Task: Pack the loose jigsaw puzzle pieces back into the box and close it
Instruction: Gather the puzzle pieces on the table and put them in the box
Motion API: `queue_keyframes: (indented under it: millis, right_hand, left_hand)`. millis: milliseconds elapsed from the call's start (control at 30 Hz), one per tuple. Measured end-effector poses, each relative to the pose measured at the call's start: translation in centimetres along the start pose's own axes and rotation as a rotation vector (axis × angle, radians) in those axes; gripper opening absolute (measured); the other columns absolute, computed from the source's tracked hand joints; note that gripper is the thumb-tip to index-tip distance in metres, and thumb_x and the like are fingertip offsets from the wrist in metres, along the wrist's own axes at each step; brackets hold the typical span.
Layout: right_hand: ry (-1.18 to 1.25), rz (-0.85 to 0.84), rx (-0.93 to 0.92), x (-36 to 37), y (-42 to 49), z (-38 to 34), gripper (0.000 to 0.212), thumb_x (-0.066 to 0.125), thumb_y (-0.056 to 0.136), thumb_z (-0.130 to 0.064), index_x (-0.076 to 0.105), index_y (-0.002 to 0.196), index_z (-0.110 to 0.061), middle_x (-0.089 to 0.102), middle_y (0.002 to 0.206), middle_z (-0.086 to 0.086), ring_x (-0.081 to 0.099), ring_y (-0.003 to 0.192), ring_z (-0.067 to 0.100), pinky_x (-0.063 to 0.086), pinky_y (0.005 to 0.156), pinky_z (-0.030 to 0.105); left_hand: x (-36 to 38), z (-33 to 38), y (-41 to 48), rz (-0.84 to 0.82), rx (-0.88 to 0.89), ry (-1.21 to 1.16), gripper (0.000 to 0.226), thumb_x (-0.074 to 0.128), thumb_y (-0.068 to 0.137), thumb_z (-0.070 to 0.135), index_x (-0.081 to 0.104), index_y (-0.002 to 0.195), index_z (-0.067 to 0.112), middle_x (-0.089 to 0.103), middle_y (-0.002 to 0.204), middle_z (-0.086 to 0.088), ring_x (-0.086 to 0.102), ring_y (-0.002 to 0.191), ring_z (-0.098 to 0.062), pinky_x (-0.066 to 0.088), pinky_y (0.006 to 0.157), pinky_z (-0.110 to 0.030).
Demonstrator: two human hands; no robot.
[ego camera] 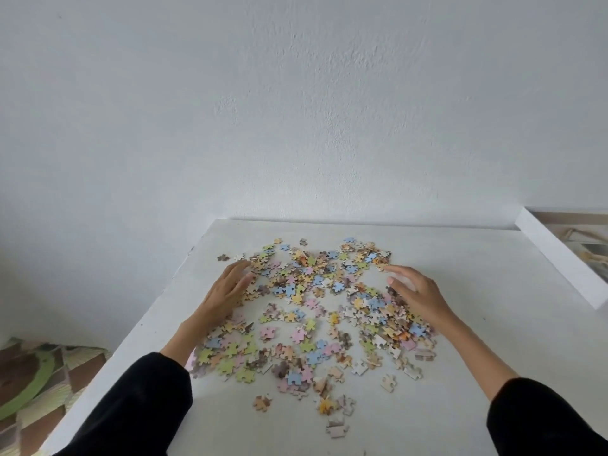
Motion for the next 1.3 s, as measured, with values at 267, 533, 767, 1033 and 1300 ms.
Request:
queue_keyframes:
  millis: [267,533,767,1033,1300]
  right_hand:
    - [0.005,-0.019,0.089,-1.0,6.1,0.1,0.046,0.047,0.093,-0.037,0.041,0.137,-0.025,0.038,0.146,-0.001,0.032,0.136,0.018,0.025,0.111,0.038]
    - [-0.103,-0.046,0.118,1.9,9.4,1.4,0.053,0.033,0.093,-0.054,0.028,0.142,-0.036,0.023,0.153,-0.009,0.019,0.141,0.014,0.017,0.114,0.043]
    - [-0.156,-0.176,0.063,3.5,10.7,1.1,0.083,0.010,0.072,-0.084,0.017,0.143,-0.041,0.015,0.155,-0.011,0.009,0.143,0.010,0.009,0.115,0.042]
    - [-0.271,-0.346,-0.095,5.6,9.3,-0.3,0.107,-0.003,0.056,-0.093,0.008,0.146,-0.036,0.006,0.156,-0.011,0.003,0.143,0.006,0.002,0.114,0.032]
    - [0.082,-0.324,-0.099,5.7,8.3,-1.3,0.060,0.035,0.082,-0.065,0.042,0.134,-0.036,0.037,0.143,-0.014,0.035,0.130,0.007,0.027,0.108,0.035]
  left_hand:
    - [-3.9,-5.4,4.3,0.192,-0.267,0.024,0.053,0.028,0.097,0.043,0.040,0.137,0.012,0.037,0.144,-0.015,0.036,0.131,-0.031,0.027,0.108,-0.046]
    - [-0.6,-4.0,7.7,0.022,-0.142,0.138,0.057,0.019,0.096,0.049,0.028,0.144,0.020,0.031,0.150,-0.004,0.028,0.139,-0.022,0.022,0.114,-0.043]
    - [1.2,-2.0,9.0,-0.015,-0.068,0.023,0.066,0.014,0.089,0.063,0.032,0.142,0.029,0.035,0.148,0.002,0.029,0.138,-0.016,0.021,0.114,-0.036]
    - [3.7,0.9,8.3,-0.134,0.035,-0.048,0.075,0.011,0.080,0.074,0.033,0.141,0.035,0.036,0.148,0.008,0.032,0.135,-0.008,0.023,0.114,-0.031]
    - [4.8,4.2,7.2,-0.145,0.115,-0.210,0.052,0.026,0.091,0.053,0.047,0.131,0.029,0.048,0.134,0.013,0.042,0.124,-0.001,0.030,0.101,-0.017]
Point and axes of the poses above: each hand's wrist, its own y-axis towards the middle knuckle, its own x-axis out of the palm, z = x × y, the point moved 6 cm from there along y, towards the middle knuckle
